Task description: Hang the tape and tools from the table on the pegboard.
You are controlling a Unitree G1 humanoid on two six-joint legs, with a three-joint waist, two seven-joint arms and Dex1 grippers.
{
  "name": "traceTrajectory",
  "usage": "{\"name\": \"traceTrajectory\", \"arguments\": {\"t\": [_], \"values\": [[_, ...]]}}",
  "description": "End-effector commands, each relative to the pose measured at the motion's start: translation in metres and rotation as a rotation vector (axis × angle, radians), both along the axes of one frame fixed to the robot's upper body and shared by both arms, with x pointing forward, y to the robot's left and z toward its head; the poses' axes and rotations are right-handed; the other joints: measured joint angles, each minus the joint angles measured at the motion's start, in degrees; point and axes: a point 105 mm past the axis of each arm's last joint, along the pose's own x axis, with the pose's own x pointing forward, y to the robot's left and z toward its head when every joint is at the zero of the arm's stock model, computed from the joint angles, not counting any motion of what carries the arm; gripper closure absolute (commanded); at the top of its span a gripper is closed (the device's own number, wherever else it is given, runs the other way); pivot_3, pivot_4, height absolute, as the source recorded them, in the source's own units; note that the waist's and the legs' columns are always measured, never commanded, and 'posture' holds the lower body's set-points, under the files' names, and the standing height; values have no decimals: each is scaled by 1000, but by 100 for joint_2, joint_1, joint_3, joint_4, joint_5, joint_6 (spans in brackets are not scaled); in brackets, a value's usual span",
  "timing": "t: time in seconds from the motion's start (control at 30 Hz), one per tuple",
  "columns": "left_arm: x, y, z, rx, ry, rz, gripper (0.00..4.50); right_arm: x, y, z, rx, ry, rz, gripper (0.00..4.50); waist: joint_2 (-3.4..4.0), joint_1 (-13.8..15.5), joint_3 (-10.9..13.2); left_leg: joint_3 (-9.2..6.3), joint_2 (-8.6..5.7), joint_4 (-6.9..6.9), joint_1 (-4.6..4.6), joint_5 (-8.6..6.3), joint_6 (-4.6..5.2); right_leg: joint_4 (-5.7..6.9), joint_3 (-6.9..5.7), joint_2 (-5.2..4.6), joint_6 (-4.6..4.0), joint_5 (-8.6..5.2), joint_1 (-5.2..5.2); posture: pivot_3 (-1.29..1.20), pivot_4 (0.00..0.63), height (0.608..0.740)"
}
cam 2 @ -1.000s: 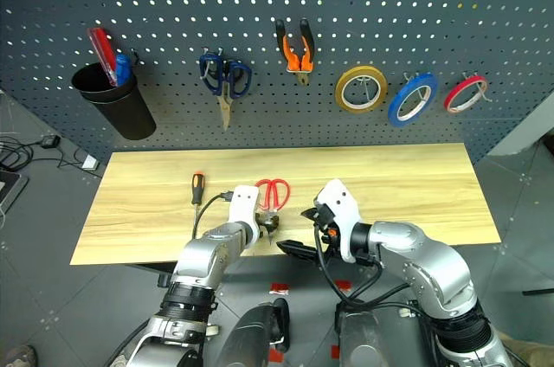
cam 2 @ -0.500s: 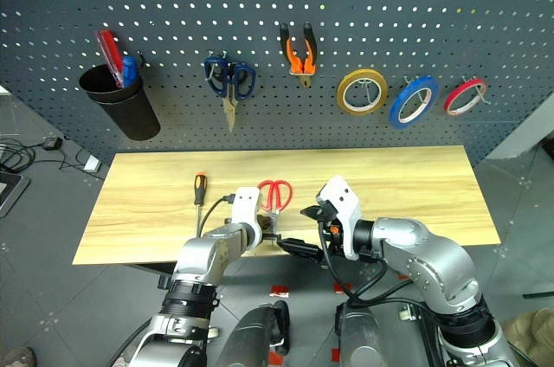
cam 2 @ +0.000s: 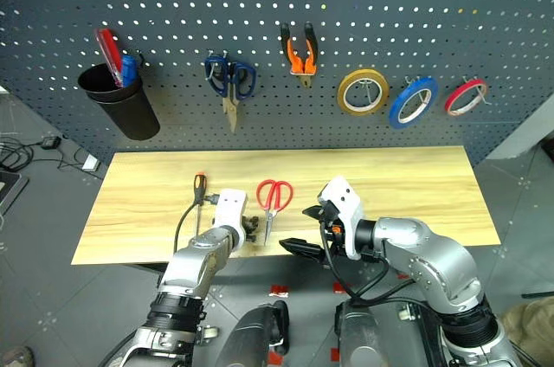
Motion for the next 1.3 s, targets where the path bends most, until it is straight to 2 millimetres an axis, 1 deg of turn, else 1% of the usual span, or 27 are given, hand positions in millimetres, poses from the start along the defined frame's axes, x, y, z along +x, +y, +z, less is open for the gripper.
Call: {"name": "traceTrajectory", "arguments": {"t": [0.03, 0.13, 0.2, 0.27, 0.37, 0.5, 0.7, 0.8, 0.9, 0.97, 1.03, 1.1, 1.2, 1.3], "values": [[3, -10, 22, 17, -74, -64, 1479, -1, -1, 13, 30, -38, 23, 0, 0, -1, 0, 3, 0, 1, 0, -4, 1, 0, 3, 0, 0, 0, 0, -278, 251, 740], [-1, -20, 18, 4, -24, -118, 1479, 0, -3, 13, 28, -43, 23, 0, 0, -4, 0, 5, 0, 1, 1, -12, -2, 0, 2, 0, 0, 0, 0, -278, 251, 740], [-3, -25, 11, -11, 25, -127, 1479, 0, -3, 13, 28, -43, 22, 0, 0, -6, 0, 5, 0, 1, 0, -15, -2, -1, 1, 0, 1, -1, 0, -265, 244, 740], [-5, -31, -2, -51, 119, -117, 1479, 0, -3, 13, 27, -41, 23, 0, 0, -5, 0, 6, 0, 1, 0, -16, -1, -1, 1, 1, 2, -1, 0, -268, 242, 740], [-6, -41, -9, -78, 179, -129, 1479, 0, -3, 12, 23, -41, 27, 0, -1, -4, 0, 7, 0, 7, 0, -17, 0, 0, 0, 2, 2, -2, 1, -269, 241, 740], [-11, -40, -23, -94, 267, -96, 1479, 2, -4, 12, 22, -38, 27, 0, -2, -6, 0, 9, -1, 8, 2, -18, 1, 2, 2, 2, 3, -2, 2, -272, 241, 740], [-16, -39, -35, -143, 350, -67, 1479, 3, -7, 12, 18, -31, 32, 0, -1, -5, -4, 9, 0, 10, 6, -18, 1, 5, 4, 3, 3, -1, 5, -273, 240, 740], [-17, -40, -37, -158, 365, -78, 2060, 3, -8, 13, 26, -19, 35, 0, -1, -5, -8, 9, -1, 12, 10, -18, 1, 7, 6, 3, 3, -1, 7, -273, 240, 740], [-18, -38, -38, -156, 381, -84, 2895, 4, -10, 13, 10, -30, 48, 0, -1, -8, -8, 10, 0, 12, 10, -18, 1, 7, 6, 3, 3, -1, 8, -281, 239, 740], [-18, -36, -38, -157, 388, -81, 3568, 5, -12, 11, -39, -79, 66, 0, -1, -8, -8, 11, -1, 12, 10, -18, 1, 6, 8, 3, 3, -1, 8, -280, 239, 740], [-18, -35, -39, -158, 392, -80, 4146, 6, -13, 9, -76, -114, 78, 0, -2, -6, -9, 13, -1, 13, 10, -18, 1, 6, 8, 3, 3, -1, 8, -280, 238, 740], [-19, -34, -39, -159, 394, -80, 4164, 8, -14, 6, -101, -136, 79, 0, -2, -7, -14, 12, -1, 12, 10, -18, 1, 6, 8, 3, 3, -1, 8, -278, 237, 740], [-19, -32, -39, -157, 394, -81, 4164, 17, -18, -3, -200, -207, 60, 0, 0, -7, -19, 13, -1, 12, 12, -17, 0, 8, 8, 3, 3, -1, 8, -276, 233, 740], [-20, -30, -39, -158, 391, -80, 4164, 20, -19, -3, -214, -231, 65, 0, 0, -6, -24, 15, -1, 13, 12, -17, 0, 7, 10, 2, 5, 0, 8, -276, 227, 740]]}}
